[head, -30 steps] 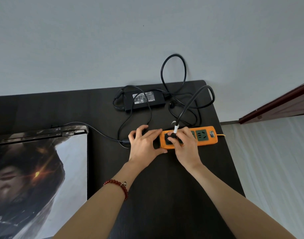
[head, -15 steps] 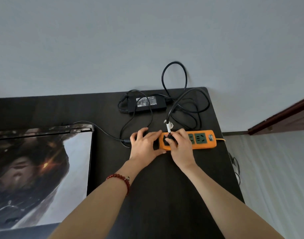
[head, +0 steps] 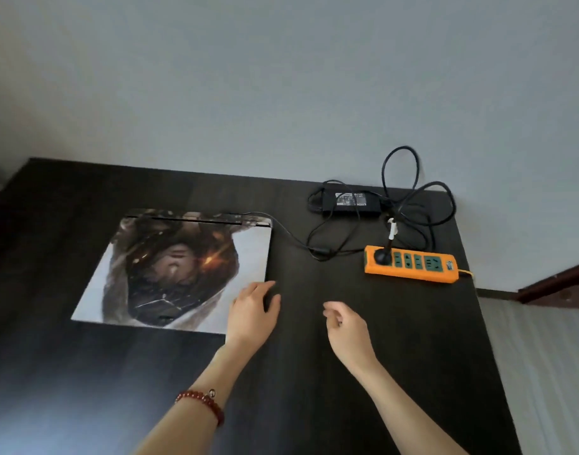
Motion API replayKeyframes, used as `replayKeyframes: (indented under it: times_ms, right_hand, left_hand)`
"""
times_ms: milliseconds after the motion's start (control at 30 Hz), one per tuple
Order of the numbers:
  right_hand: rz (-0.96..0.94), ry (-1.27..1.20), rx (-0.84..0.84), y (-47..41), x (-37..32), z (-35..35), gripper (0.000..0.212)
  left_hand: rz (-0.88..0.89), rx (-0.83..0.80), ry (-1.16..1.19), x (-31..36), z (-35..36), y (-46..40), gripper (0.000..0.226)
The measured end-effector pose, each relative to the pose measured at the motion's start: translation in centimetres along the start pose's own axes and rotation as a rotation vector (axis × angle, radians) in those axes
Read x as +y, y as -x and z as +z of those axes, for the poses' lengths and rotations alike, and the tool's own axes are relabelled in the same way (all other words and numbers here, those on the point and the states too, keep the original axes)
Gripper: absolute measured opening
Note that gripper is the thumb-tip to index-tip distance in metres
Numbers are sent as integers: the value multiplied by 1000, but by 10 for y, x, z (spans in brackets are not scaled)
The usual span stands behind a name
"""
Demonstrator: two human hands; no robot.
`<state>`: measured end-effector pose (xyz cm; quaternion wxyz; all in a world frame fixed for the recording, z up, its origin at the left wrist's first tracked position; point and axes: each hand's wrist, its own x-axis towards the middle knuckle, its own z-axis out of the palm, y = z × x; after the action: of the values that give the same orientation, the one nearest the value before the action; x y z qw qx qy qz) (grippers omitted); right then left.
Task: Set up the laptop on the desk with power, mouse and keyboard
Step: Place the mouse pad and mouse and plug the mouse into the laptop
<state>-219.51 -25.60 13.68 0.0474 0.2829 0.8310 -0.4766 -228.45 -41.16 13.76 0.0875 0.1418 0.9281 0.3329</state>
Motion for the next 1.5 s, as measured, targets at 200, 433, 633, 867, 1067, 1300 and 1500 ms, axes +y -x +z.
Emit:
replayKeyframes:
  times_ms: [200, 433, 633, 867, 1067, 1300, 1500]
  right_hand:
    - [-132, 94, -348, 77, -79, 121, 27]
    - [-332, 266, -688, 208, -154, 309, 26]
    - [-439, 386, -984, 310, -190, 452, 24]
    - [-505, 542, -1178, 373, -224, 575, 28]
    - [-557, 691, -1127, 357, -243, 703, 32]
    - [-904, 902, -1030, 337, -226, 863, 36]
    - [-1184, 982, -967, 344, -194, 931, 43]
  left_hand:
    - [-228, 211, 54, -117, -119, 106, 26]
    - [-565, 408, 50, -278, -246, 288, 26]
    - [-952, 600, 169, -370, -294, 451, 27]
    - [-1282, 692, 392, -445, -304, 540, 34]
    - [-1472, 711, 544, -560, -311, 537, 52]
    - [-1638, 734, 662, -734, -293, 524, 79]
    - [-1705, 596, 618, -824, -257, 532, 74]
